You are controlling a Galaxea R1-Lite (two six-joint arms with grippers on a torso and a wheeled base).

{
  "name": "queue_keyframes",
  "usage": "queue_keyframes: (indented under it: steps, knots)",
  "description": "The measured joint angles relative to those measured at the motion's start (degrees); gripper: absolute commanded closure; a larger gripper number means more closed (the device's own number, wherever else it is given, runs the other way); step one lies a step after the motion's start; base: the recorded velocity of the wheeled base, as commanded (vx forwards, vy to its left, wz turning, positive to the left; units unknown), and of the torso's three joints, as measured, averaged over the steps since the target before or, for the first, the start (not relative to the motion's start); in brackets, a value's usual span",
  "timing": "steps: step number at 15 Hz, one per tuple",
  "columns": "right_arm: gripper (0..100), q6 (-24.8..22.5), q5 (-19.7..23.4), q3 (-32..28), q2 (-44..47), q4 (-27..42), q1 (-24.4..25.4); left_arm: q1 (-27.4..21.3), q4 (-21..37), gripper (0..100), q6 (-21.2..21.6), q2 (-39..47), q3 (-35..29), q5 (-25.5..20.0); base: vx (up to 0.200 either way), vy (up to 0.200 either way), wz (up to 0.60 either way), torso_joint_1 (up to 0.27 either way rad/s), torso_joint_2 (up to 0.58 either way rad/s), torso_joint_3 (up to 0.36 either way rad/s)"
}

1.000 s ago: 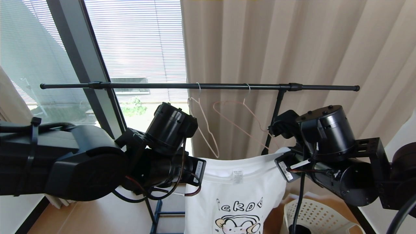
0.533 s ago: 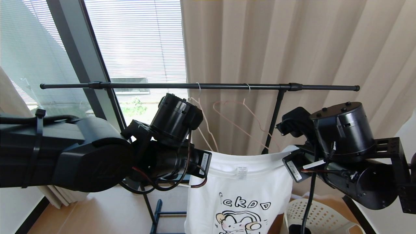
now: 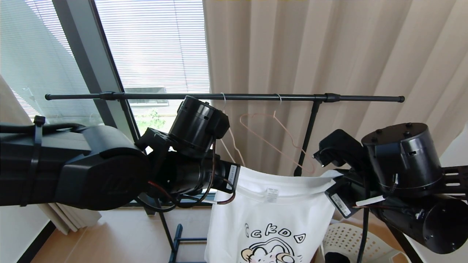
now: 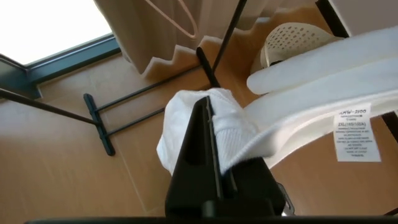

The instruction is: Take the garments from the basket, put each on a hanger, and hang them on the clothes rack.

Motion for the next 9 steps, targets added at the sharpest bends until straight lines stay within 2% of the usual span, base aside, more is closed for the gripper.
queue_keyframes:
  steps: [4, 9]
  knots:
    - [100, 0.0, 0.3, 1.9, -1.1, 0.1, 7.3, 0.2, 0.1, 100, 0.0, 2.2, -6.0, -0.6, 0.000, 0.000, 0.00, 0.000, 0.00, 0.000]
    - [100, 6.1, 0.5, 1.7, 1.3, -0.4, 17.2, -0.1, 0.0, 100, 0.1, 6.3, -15.0, -1.1, 0.000, 0.000, 0.00, 0.000, 0.00, 0.000]
